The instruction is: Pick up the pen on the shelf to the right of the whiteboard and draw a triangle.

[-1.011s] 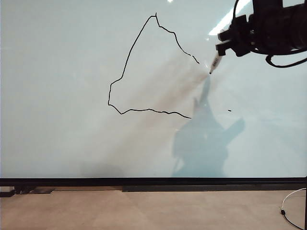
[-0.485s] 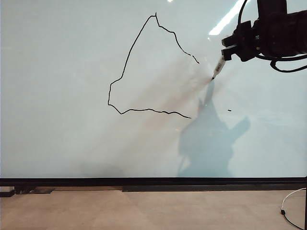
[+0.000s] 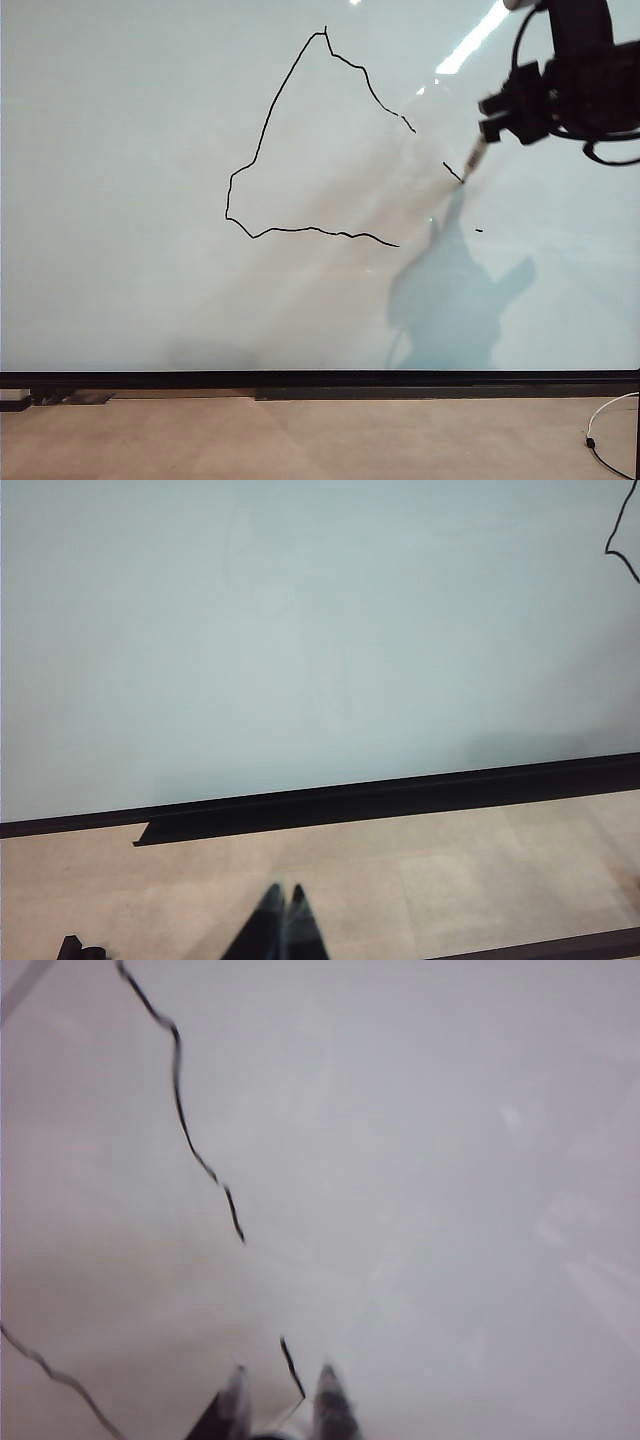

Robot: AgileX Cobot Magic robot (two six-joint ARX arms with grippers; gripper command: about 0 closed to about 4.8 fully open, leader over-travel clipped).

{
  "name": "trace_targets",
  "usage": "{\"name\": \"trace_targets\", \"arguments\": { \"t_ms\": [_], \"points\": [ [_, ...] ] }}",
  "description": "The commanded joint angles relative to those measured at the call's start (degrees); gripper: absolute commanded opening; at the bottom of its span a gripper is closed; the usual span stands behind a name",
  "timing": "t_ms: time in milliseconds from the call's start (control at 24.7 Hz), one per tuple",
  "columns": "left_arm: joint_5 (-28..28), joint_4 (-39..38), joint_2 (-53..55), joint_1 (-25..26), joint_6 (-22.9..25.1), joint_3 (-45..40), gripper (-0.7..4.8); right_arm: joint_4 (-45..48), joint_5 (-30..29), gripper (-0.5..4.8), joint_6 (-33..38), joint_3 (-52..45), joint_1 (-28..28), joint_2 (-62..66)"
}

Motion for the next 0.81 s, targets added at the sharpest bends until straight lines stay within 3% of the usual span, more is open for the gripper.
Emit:
{"name": "trace_targets", "arguments": {
  "t_ms": [40, 283, 809],
  "points": [
    [0.15, 0.35, 0.0, -0.02, 0.04, 0.2, -0.05, 0.9, 0.09, -0.03, 0.04, -1.18, -1.14, -0.04],
    [0.13, 0.35, 0.0, -0.02, 0.04, 0.2, -0.05, 3.67, -2.78, -0.03, 1.36, -2.01, -3.26, 2.43],
    [0.17, 0.35, 0.0, -0.02, 0.04, 0.2, -0.05, 9.2, -1.2, -0.03, 2.23, -2.03, -5.03, 10.05]
  ]
}}
